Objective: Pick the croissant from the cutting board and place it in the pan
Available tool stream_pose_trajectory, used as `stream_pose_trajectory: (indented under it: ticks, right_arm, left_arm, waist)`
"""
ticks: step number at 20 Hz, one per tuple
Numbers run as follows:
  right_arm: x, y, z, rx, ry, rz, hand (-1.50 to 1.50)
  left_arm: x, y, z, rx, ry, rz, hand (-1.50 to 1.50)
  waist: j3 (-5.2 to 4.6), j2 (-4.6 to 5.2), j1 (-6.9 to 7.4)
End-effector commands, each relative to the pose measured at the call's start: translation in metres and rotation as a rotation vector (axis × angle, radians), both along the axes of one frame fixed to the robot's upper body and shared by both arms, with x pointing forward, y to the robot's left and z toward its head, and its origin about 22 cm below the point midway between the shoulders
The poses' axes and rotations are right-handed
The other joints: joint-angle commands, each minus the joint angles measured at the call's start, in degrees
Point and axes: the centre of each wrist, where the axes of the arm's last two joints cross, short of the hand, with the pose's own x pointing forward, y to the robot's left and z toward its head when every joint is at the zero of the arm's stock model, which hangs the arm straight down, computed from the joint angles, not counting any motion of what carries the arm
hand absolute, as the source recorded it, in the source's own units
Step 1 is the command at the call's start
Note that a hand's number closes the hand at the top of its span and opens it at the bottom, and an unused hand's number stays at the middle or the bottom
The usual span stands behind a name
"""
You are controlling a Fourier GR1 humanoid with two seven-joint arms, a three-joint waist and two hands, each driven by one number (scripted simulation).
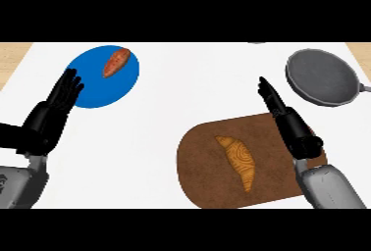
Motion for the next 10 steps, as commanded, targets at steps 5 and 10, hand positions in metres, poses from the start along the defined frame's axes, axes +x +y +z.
stream_pose_trajectory:
  ticks: [5,10]
  right_arm:
    - [0.057,-0.001,0.042,-0.245,0.262,-0.077,-1.50]
    - [0.044,-0.017,0.010,-0.753,0.086,-0.280,1.50]
  left_arm:
    - [-0.006,-0.014,-0.001,0.151,0.089,-0.043,0.00]
    - [-0.017,-0.043,-0.028,0.130,0.182,-0.085,0.00]
  waist:
    - [-0.54,0.67,1.56]
    - [-0.52,0.77,1.00]
